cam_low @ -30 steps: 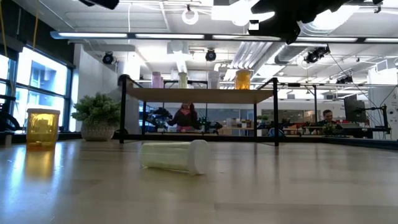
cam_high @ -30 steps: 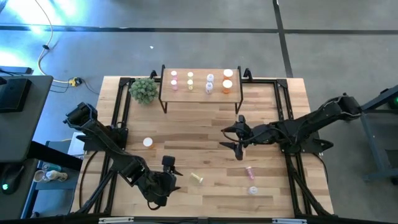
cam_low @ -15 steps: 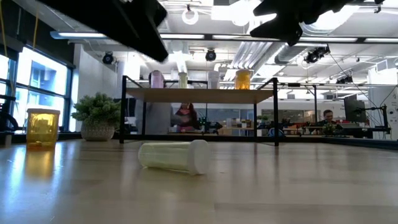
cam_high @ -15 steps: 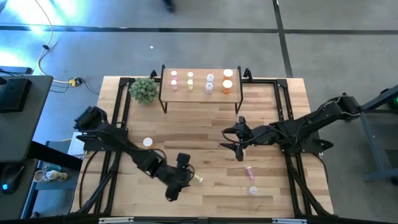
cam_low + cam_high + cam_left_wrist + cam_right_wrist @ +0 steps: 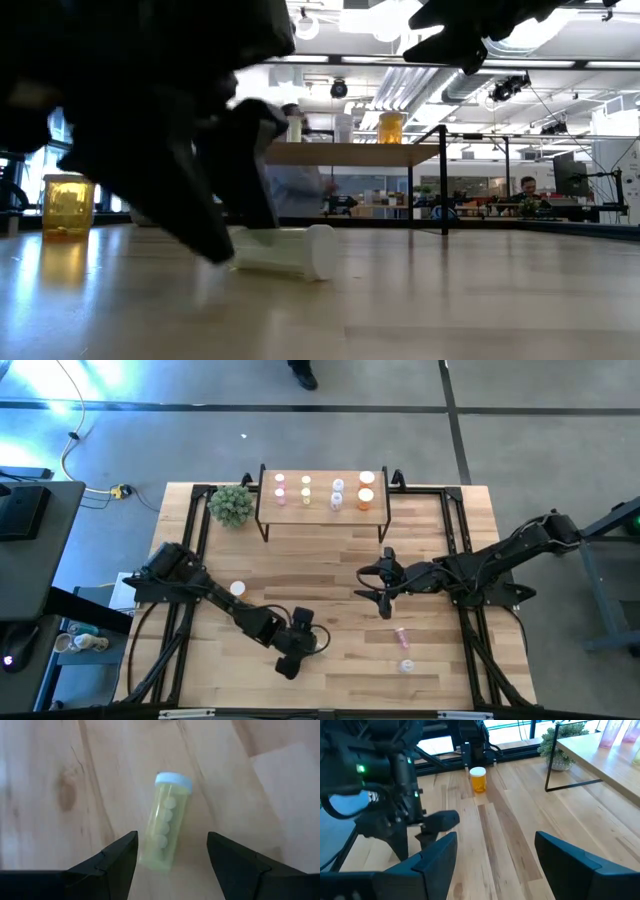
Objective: Pick and place medicine bottles onto shelf by color
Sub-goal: Put the yellow pill bottle aligned with the other yellow pill bottles on the shelf
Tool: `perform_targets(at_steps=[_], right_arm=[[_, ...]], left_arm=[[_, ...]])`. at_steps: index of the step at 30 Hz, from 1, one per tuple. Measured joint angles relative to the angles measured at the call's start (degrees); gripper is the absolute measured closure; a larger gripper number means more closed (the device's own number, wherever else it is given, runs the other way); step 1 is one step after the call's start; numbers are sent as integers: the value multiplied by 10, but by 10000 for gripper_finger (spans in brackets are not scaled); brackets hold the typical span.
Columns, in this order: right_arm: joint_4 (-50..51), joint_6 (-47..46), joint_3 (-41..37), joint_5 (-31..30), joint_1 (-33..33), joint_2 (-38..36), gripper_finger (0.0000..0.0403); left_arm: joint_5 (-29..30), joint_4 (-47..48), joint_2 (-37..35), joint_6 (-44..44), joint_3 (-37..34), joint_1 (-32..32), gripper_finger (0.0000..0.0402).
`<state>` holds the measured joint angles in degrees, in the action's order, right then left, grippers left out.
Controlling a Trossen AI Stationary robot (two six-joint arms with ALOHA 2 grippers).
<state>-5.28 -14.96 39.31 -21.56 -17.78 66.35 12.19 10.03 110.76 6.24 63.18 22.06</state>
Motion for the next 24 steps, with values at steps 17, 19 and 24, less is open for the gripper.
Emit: perform_targets(at_steps=[17,19,24], right_arm=[[3,0,0,0,0,0,143],[3,0,0,0,0,0,143],[3,0,0,0,0,0,143]], left_arm=[[-3,-17,28,11,2,-1,184],[-9,-17,27,12,1,-1,198],[-14,-24,27,11,1,-1,244]])
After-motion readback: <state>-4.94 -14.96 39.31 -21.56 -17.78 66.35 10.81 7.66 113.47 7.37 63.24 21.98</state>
